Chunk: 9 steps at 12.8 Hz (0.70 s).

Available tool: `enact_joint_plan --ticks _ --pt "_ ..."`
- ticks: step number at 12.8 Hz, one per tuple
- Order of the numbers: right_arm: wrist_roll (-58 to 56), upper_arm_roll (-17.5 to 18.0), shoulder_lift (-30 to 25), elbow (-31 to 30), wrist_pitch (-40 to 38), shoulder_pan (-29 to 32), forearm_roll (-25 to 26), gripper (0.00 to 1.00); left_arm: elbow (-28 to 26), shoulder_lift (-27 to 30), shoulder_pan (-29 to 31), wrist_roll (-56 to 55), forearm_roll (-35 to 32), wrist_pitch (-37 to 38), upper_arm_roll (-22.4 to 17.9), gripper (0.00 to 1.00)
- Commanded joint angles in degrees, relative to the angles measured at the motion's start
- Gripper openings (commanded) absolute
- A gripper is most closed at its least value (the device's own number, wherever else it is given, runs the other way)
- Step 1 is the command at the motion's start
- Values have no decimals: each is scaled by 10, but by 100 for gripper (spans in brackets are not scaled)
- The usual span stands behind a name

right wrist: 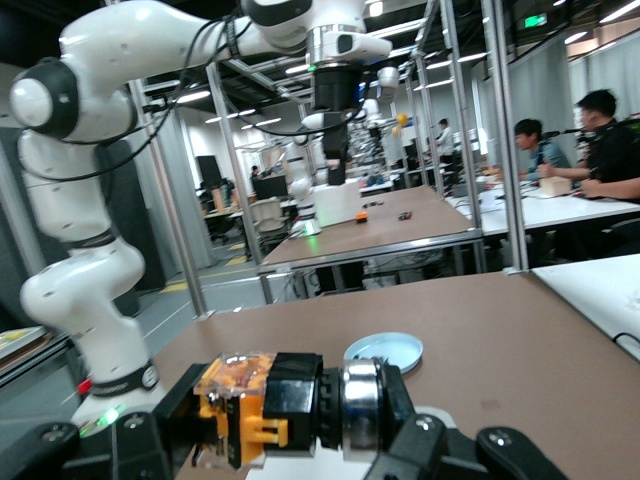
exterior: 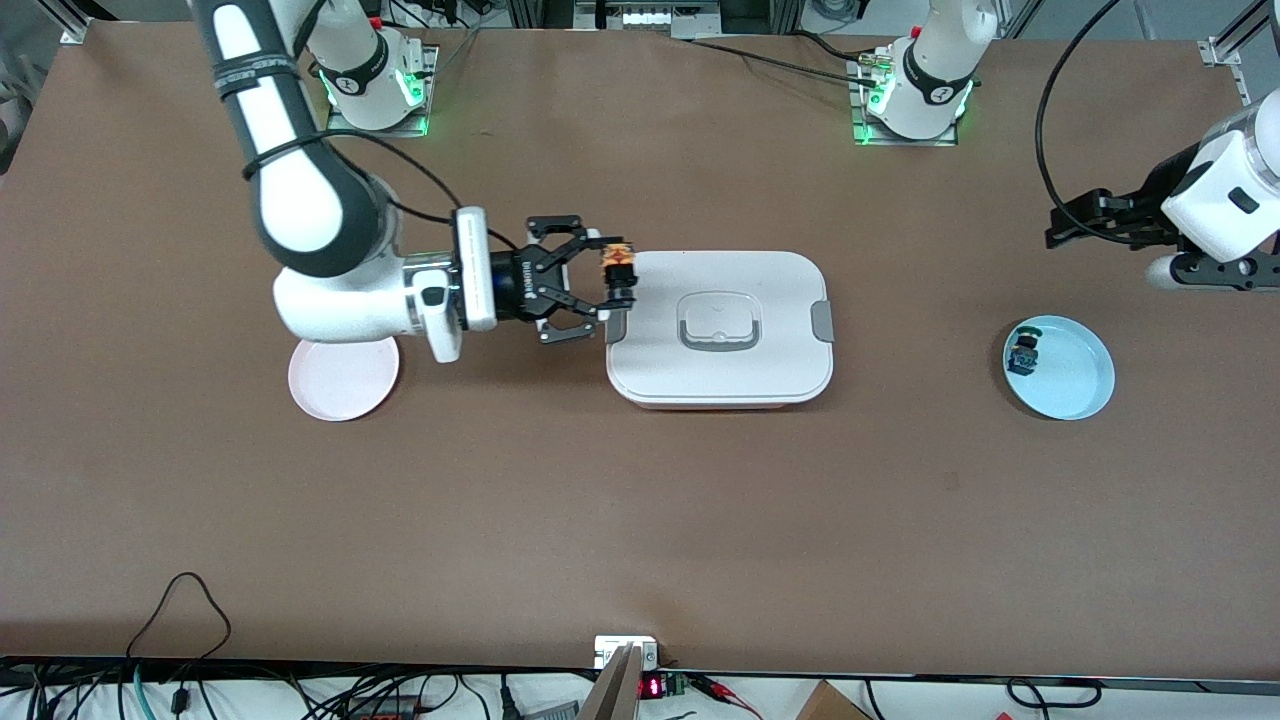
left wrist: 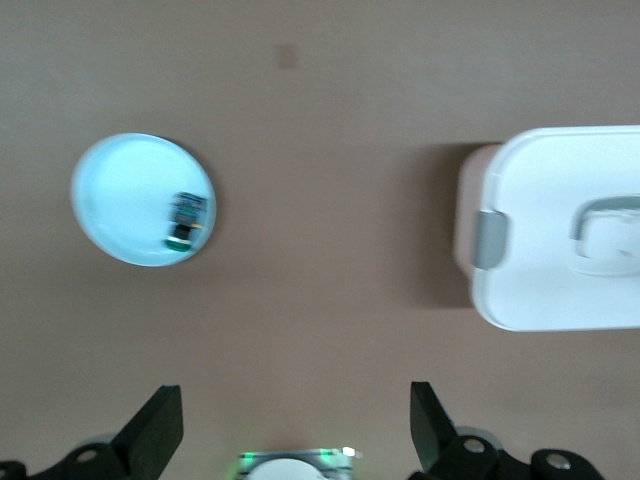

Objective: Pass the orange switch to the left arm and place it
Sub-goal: 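Carry the orange switch above the white box with the right gripper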

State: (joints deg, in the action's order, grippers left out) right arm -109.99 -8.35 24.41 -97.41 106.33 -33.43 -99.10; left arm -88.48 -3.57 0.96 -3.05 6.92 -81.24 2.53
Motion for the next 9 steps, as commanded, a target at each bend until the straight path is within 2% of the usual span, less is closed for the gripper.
enact_joint_plan --ticks 1,3,5,9 --pt "-8 -7 -4 3 69 -57 -70 0 10 -7 16 3 66 33 -2 100" --pt "-17 -7 -5 13 131 -89 -87 0 9 -7 15 4 98 49 -1 100" --pt "-17 -7 -4 21 162 -109 -102 0 8 -7 16 5 157 76 -1 100" --pt "-19 -7 -2 22 177 -121 -114 0 -4 -7 9 9 335 125 2 100"
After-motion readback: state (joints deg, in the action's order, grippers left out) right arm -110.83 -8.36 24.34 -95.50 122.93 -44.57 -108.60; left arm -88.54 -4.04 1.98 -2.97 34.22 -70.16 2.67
